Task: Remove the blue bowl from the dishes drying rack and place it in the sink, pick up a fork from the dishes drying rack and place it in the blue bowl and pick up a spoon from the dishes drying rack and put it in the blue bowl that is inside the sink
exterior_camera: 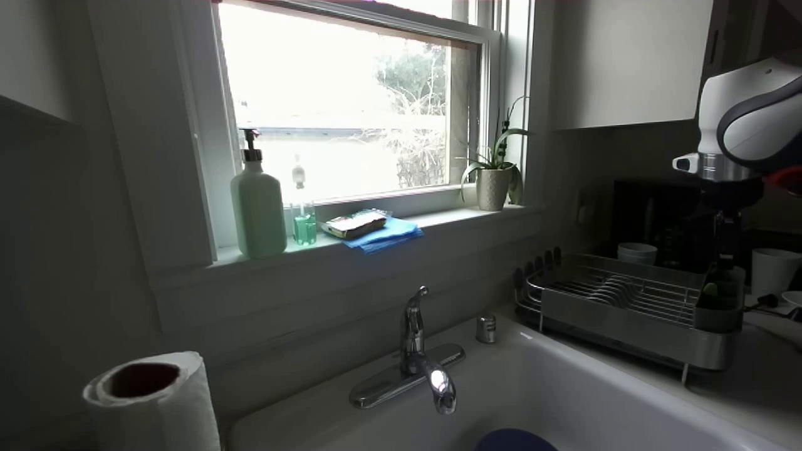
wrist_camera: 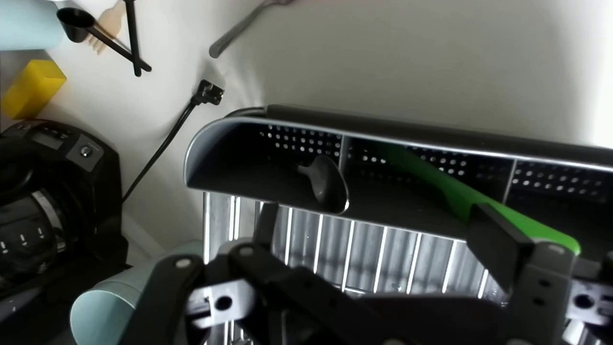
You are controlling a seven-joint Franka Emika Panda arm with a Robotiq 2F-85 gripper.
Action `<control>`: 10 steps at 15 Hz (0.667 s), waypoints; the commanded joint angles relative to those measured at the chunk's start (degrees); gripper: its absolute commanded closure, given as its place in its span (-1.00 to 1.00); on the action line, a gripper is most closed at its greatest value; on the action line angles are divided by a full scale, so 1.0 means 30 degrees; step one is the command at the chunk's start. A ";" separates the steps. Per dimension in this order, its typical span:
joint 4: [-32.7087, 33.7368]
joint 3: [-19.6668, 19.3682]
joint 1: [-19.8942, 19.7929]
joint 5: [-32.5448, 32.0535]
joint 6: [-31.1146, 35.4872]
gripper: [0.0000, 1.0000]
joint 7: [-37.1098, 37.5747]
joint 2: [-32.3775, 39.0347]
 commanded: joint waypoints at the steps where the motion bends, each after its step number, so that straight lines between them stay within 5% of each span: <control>1: 0.0344 -0.0007 -0.0236 0.0215 0.0891 -0.97 -0.0035 0.1185; 3: 0.0451 -0.0033 -0.0322 0.0445 0.1137 -0.77 -0.0371 0.1717; 4: 0.0488 -0.0011 -0.0364 0.0418 0.1245 -0.35 -0.0306 0.1966; 6: 0.0614 0.0034 -0.0436 0.0499 0.1386 -0.26 -0.0431 0.2345; 10: 0.0890 0.0074 -0.0603 0.0418 0.1517 0.32 -0.0453 0.2845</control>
